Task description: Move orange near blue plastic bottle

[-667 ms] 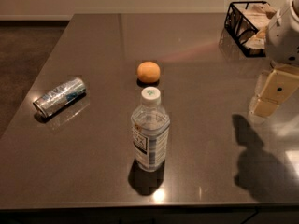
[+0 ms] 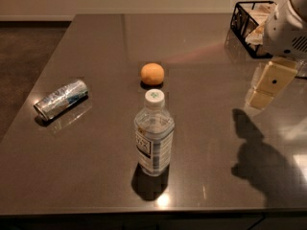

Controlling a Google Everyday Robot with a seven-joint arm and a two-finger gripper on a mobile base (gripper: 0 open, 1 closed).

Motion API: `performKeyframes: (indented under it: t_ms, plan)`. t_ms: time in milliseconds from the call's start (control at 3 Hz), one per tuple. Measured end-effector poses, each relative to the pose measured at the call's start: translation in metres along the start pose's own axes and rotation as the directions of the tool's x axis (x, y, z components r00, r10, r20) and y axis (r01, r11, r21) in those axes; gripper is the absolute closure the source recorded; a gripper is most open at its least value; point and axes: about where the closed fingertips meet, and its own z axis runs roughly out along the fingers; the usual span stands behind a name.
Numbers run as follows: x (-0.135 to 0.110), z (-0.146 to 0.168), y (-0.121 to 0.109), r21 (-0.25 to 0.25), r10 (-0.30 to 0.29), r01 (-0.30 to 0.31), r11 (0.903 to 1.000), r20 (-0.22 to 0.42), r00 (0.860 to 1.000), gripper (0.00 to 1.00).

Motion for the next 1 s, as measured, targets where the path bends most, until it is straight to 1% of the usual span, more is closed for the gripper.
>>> performKeyframes:
  t_ms: [333,667,1000]
  plan:
    - [-0.019,0.016,-0.016,-0.019,-0.004,0.005,0.9998,0.055,0.998,0.0]
    - [-0.04,0.034,-0.03,-0.048,-0.012,0.016,0.9987,0.093,0.996,0.0]
    - [-0.06,0.059,-0.045,-0.078,0.022,-0.01,0.9969,0.147,0.989,0.0]
